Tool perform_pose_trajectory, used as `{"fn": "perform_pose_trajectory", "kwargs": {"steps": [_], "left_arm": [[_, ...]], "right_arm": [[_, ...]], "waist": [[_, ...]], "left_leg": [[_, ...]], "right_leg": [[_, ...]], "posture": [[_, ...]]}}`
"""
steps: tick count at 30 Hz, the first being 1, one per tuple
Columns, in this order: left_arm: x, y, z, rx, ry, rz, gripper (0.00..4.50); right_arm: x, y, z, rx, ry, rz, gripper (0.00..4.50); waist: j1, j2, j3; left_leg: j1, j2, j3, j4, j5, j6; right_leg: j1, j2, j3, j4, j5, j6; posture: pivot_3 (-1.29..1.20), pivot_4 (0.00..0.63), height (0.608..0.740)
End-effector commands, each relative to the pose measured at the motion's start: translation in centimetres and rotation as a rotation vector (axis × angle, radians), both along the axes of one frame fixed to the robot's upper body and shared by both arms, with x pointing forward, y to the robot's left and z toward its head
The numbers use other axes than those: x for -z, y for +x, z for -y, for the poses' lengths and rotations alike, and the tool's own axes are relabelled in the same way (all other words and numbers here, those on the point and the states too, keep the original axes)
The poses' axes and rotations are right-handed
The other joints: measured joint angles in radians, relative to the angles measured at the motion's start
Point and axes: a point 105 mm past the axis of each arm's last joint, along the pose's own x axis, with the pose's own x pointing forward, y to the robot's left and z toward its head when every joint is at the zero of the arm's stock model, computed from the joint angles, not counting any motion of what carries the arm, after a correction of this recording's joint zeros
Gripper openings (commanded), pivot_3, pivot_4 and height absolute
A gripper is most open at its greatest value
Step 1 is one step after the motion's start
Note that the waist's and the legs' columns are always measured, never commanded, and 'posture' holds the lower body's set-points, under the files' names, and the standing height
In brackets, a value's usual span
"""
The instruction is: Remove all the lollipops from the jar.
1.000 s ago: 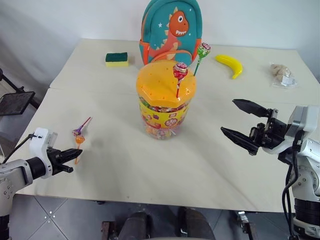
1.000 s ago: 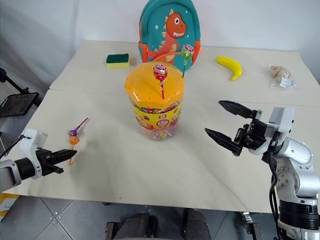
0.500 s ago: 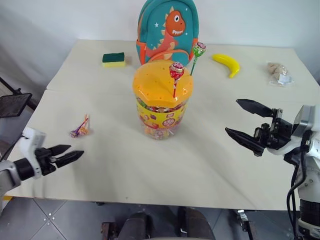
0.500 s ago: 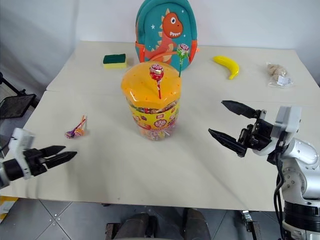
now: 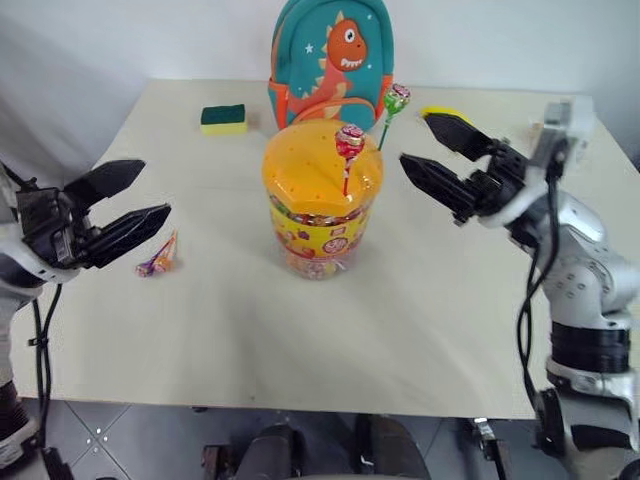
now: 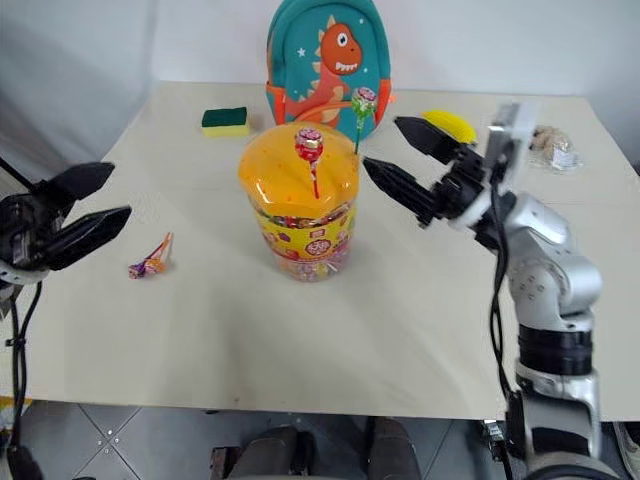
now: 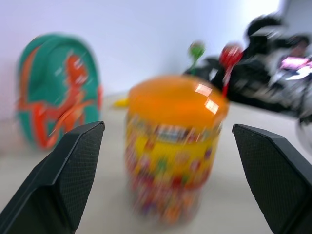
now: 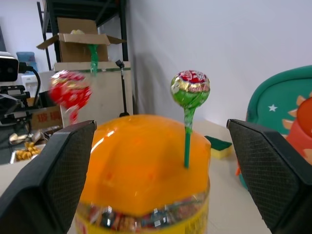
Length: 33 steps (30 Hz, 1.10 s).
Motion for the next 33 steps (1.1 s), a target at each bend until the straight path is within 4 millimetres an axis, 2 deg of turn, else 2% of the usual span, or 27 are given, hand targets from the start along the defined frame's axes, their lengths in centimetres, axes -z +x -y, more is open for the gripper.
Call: {"fn": "perform_pose_trajectory", "kwargs": {"steps": [1,4,14,15,17,19,20,22,24,25,27,30,33], "left_arm": [[-0.4,-0.6,0.9,0.035,0.001,0.019,4.47],[-0.3,-0.7,1.1,0.038,0.002,0.017,4.50],[-0.1,-1.6,1.3,0.051,-0.015,0.028,4.50],[-0.1,-1.6,1.4,0.055,-0.014,0.030,4.50],[-0.1,-1.6,1.6,0.064,-0.011,0.034,4.50],[0.1,-1.7,1.9,0.081,0.013,0.036,4.50],[0.3,-1.8,2.1,0.096,0.034,0.034,4.50],[1.0,-1.9,2.6,0.124,0.119,0.029,4.50],[1.9,-2.1,3.0,0.160,0.205,0.013,4.50],[2.7,-2.3,3.3,0.190,0.261,0.000,4.50],[3.7,-2.7,3.7,0.233,0.328,-0.016,4.50],[4.6,-3.4,4.2,0.301,0.372,-0.026,4.50],[5.3,-3.5,4.0,0.324,0.402,-0.035,4.50]], "right_arm": [[-0.1,1.4,-0.6,0.053,-0.015,-0.015,4.50],[-0.3,2.0,-1.0,0.057,-0.006,-0.012,3.93],[-1.1,2.2,-1.2,0.017,0.032,0.002,0.54],[-1.4,2.0,-1.1,0.005,0.047,0.014,0.10],[-2.3,1.5,-0.5,-0.027,0.100,0.048,0.01],[-3.5,1.1,1.0,-0.021,0.157,0.084,0.01],[-4.1,1.3,2.5,0.016,0.189,0.089,0.01],[-4.1,2.1,5.3,0.126,0.158,0.050,0.01],[-2.5,3.3,7.5,0.272,0.012,-0.030,0.01],[-0.3,3.9,9.2,0.361,-0.122,-0.122,0.01],[2.6,4.2,11.8,0.473,-0.277,-0.263,0.01],[6.9,3.7,15.2,0.660,-0.490,-0.465,0.01],[11.7,1.9,17.5,0.762,-0.739,-0.639,0.01]], "waist": [[-0.008,0.000,0.000],[-0.009,0.000,0.000],[-0.008,0.000,0.000],[-0.008,0.000,0.000],[-0.008,0.000,0.000],[-0.006,0.000,0.000],[-0.006,0.000,0.000],[-0.003,0.000,0.000],[0.001,0.000,0.000],[0.002,0.000,0.000],[0.006,0.000,0.000],[0.006,0.001,0.001],[0.003,0.004,0.002]], "left_leg": [[0.000,0.000,0.000,0.000,0.000,0.000],[0.000,0.000,0.000,0.000,0.000,0.000],[0.000,0.000,-0.001,0.000,0.000,0.000],[0.000,0.000,-0.001,0.000,0.000,0.000],[0.000,0.000,0.000,0.000,0.000,0.000],[0.000,-0.001,0.000,0.000,0.000,0.000],[0.000,-0.001,-0.001,0.000,0.000,0.000],[0.000,-0.001,-0.001,0.000,0.000,0.000],[-0.001,-0.002,-0.001,0.000,0.000,0.001],[-0.001,-0.002,-0.001,0.000,0.000,0.001],[-0.001,-0.002,0.000,-0.002,0.000,0.001],[-0.001,0.000,0.003,-0.003,0.000,0.001],[0.000,0.003,0.007,-0.002,0.000,0.000]], "right_leg": [[0.000,0.000,0.000,0.000,0.000,0.000],[0.000,0.003,0.000,0.000,0.000,0.000],[0.000,0.002,0.000,0.000,0.000,0.000],[0.001,0.003,0.000,0.000,0.000,0.000],[0.001,0.004,0.000,0.000,0.000,0.000],[0.001,0.004,0.000,0.000,0.000,0.000],[0.001,0.004,0.000,0.000,0.000,0.000],[0.001,0.004,0.000,0.000,0.000,0.000],[0.001,0.004,0.000,0.000,0.000,0.000],[0.001,0.004,0.000,-0.001,0.000,0.000],[0.001,0.003,0.000,-0.004,0.000,0.000],[0.001,0.001,0.000,-0.006,0.000,0.000],[0.000,0.001,0.000,-0.006,0.000,0.000]], "posture": [[0.00,0.150,0.740],[0.00,0.150,0.740],[0.00,0.150,0.740],[0.00,0.150,0.740],[0.00,0.150,0.740],[0.00,0.150,0.740],[0.00,0.150,0.740],[0.00,0.150,0.740],[0.00,0.150,0.740],[0.00,0.150,0.740],[0.00,0.150,0.740],[0.00,0.150,0.740],[0.00,0.150,0.740]]}}
